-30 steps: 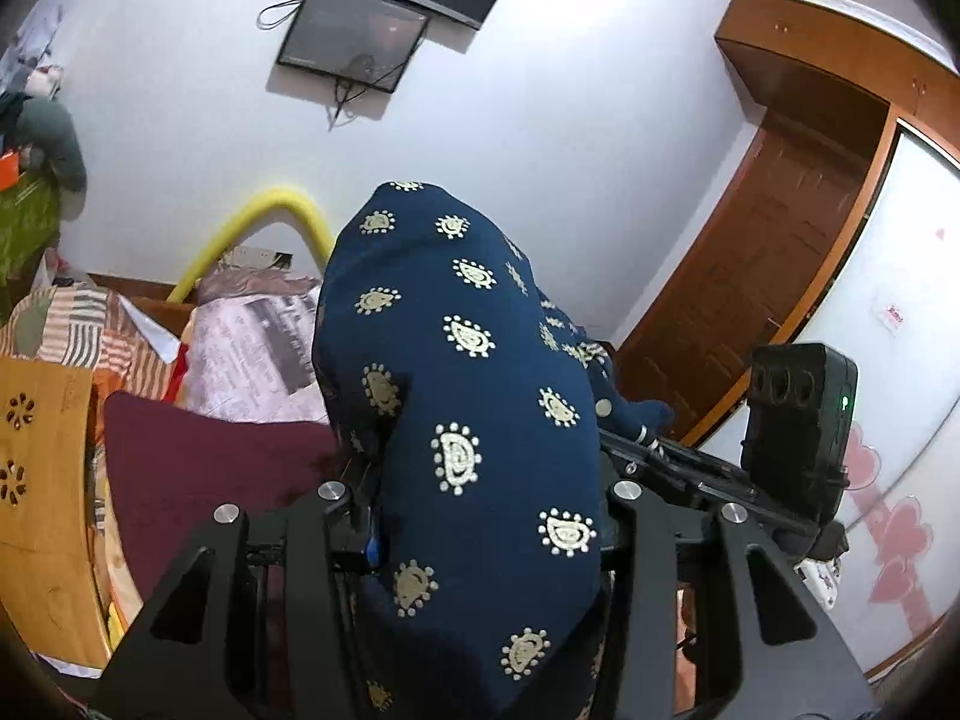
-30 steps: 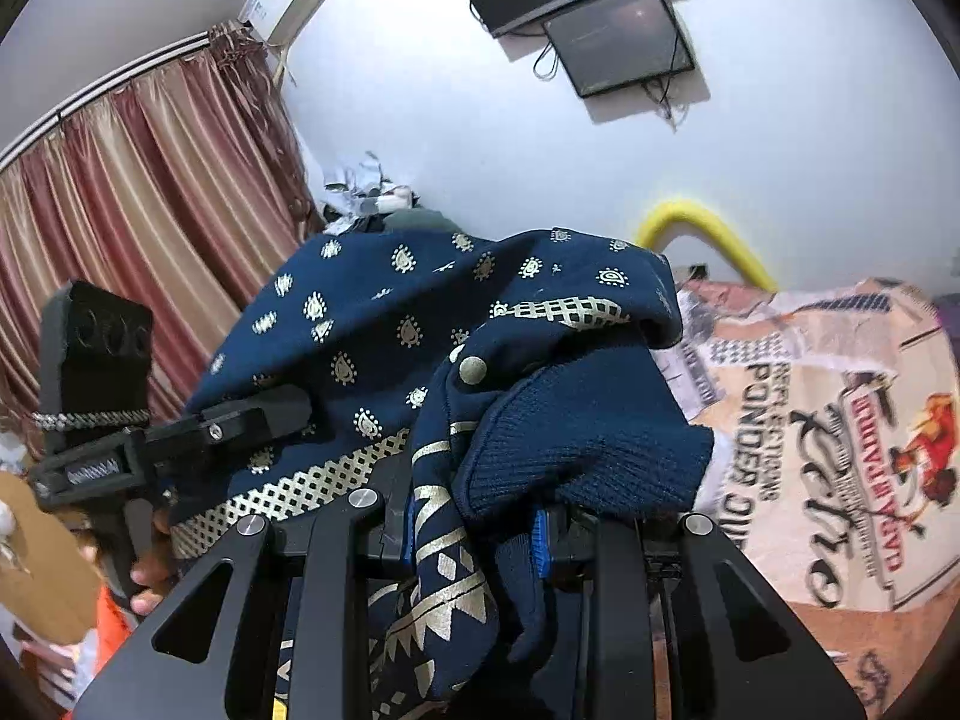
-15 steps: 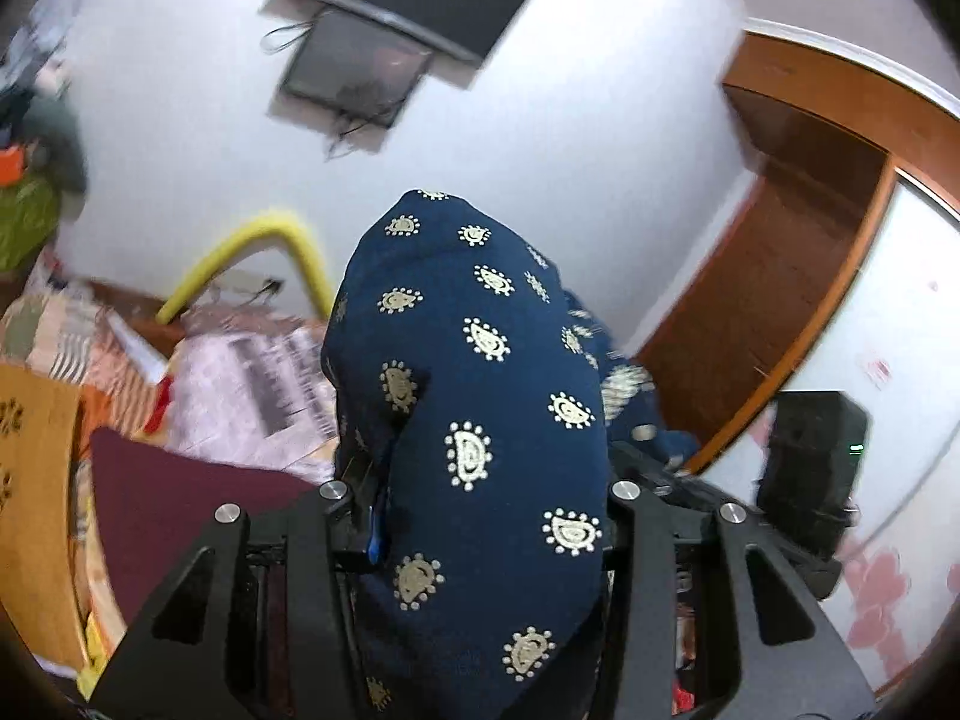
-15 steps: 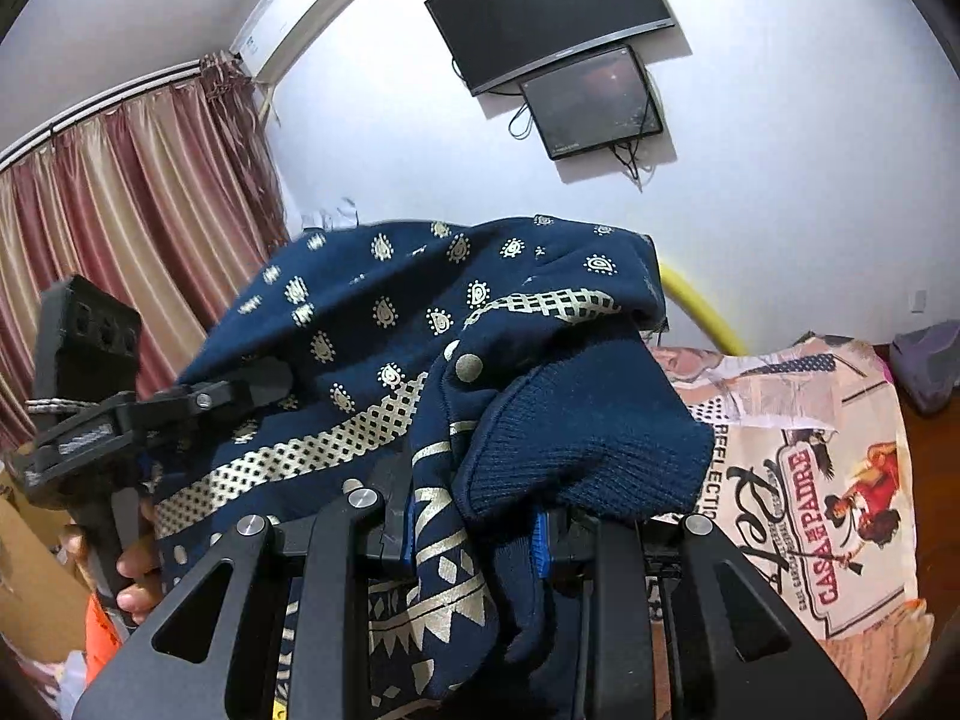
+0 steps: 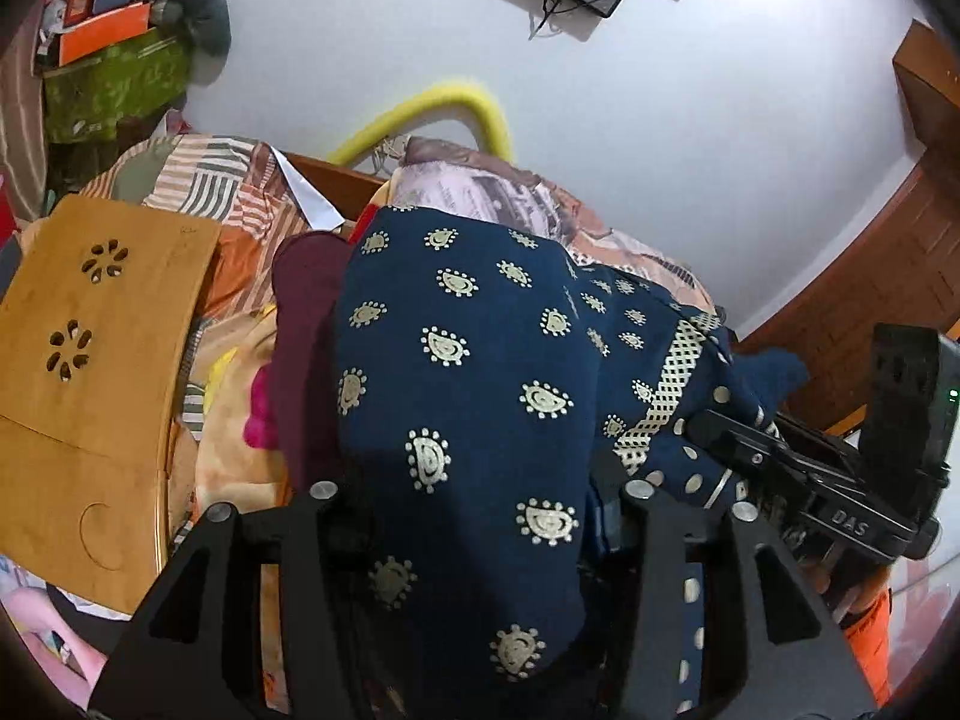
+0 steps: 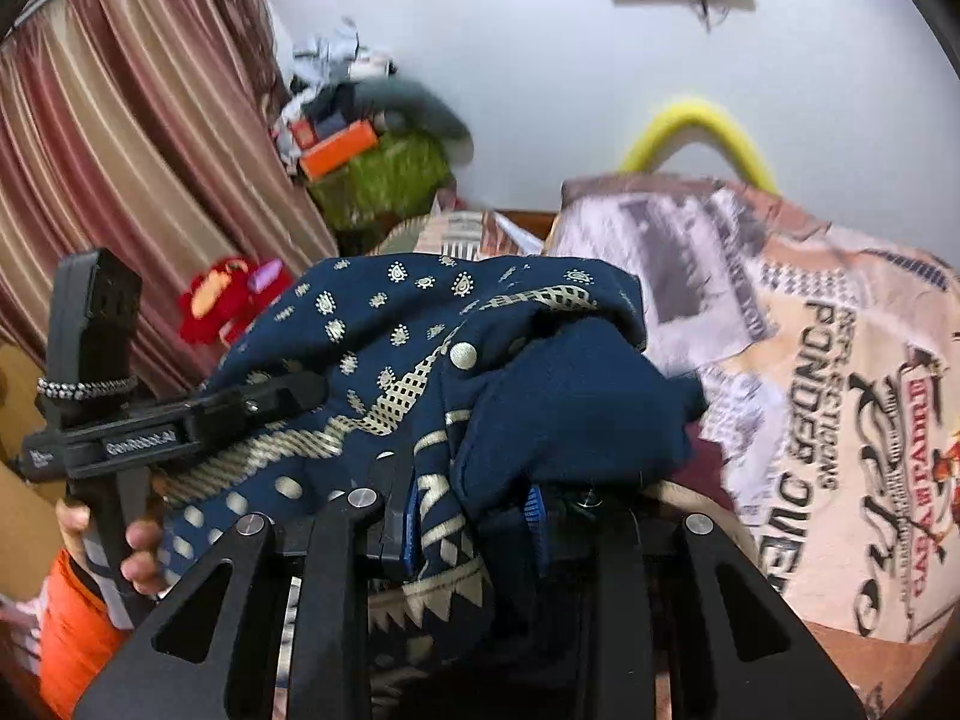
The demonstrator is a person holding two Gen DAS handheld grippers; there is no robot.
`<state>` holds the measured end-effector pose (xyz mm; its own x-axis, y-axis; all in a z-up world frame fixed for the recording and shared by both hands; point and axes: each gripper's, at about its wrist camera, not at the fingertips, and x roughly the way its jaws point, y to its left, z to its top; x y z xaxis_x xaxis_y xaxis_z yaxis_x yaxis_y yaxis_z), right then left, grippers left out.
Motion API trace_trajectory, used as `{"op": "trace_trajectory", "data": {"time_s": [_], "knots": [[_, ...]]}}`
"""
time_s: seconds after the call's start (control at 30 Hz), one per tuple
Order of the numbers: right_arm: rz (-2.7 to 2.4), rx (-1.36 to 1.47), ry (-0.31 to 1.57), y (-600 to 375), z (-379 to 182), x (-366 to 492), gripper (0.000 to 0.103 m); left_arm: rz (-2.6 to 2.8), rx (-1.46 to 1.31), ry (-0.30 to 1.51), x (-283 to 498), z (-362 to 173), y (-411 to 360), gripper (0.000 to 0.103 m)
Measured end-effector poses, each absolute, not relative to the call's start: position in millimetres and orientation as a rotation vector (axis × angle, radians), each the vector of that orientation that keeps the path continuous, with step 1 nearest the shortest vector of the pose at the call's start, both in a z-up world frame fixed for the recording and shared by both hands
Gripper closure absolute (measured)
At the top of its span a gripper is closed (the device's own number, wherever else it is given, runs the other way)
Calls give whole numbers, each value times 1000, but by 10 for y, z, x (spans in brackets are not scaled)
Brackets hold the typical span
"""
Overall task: Fold large clothes
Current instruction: 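Lift the hoodie bundle with both tools and carry it toward the clothes stack, then lower the bundle onto the maroon clothes stack and open both tools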
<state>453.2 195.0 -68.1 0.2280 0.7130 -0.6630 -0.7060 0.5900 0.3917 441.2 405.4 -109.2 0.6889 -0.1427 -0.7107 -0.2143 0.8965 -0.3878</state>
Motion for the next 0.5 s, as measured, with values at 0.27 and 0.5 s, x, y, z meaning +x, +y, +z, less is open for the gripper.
{"op": "trace_trajectory", "data": {"time_s": [0.27, 0.5], "knots": [[966, -3, 909, 1895, -715, 4444, 68, 122, -382, 806, 4374, -1012, 3918, 31], [893, -36, 916, 1589, -661, 4241, 47, 175, -192, 805, 3988, -738, 3527, 25]]}}
